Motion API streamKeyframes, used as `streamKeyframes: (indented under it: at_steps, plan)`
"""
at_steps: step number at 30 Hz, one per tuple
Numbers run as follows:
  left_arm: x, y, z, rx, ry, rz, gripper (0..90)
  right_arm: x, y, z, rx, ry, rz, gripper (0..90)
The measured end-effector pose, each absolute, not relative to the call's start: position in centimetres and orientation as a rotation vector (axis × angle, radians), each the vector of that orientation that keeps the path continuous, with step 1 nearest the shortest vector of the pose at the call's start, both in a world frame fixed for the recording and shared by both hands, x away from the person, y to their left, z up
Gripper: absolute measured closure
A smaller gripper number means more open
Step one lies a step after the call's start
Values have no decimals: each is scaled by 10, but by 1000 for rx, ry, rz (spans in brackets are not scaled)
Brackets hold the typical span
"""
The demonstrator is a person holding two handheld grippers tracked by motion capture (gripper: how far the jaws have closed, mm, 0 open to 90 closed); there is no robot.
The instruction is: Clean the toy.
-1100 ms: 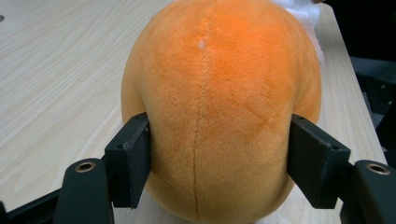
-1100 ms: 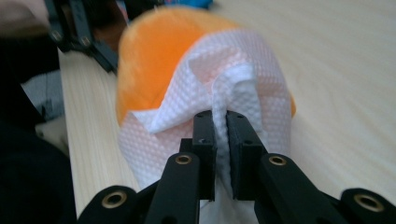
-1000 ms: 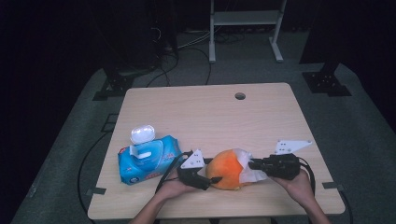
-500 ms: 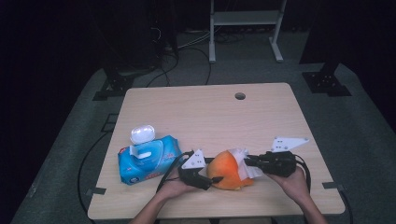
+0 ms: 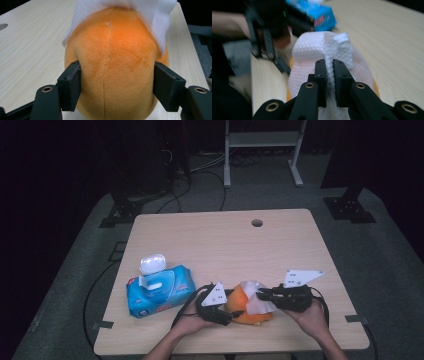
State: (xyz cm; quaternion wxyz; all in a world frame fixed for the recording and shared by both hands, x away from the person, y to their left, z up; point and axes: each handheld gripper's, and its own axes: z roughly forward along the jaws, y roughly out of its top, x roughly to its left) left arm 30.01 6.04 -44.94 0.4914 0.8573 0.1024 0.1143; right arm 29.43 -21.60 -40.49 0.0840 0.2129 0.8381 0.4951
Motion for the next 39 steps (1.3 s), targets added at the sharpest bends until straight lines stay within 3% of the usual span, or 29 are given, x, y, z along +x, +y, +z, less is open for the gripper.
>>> streamKeyframes:
  at_steps: [5,10,14,19,21,23,27,33,39]
  plan:
    - [301,58,-448,2062,260,259,302,300,-228,-412,725,2511,1372,819]
    - [297,53,-447,2062,242,275,302,294,-224,-400,655,2474,1479,818]
    - [298,53,-448,2054,240,260,286,301,-226,-414,703,2541,1415,818]
    - [302,48,-446,2042,336,240,72,299,-233,-414,725,2552,1396,819]
    - [306,49,-449,2040,395,183,29,299,-234,-414,726,2557,1392,819]
    - [309,52,-450,2037,417,120,105,300,-236,-413,730,2553,1374,819]
    - [306,49,-442,2039,393,156,269,291,-232,-400,679,2499,1392,820]
    - [289,34,-433,2059,318,293,338,276,-195,-387,510,2505,1349,820]
    - [291,35,-433,2032,341,261,342,281,-217,-390,591,2476,1344,824]
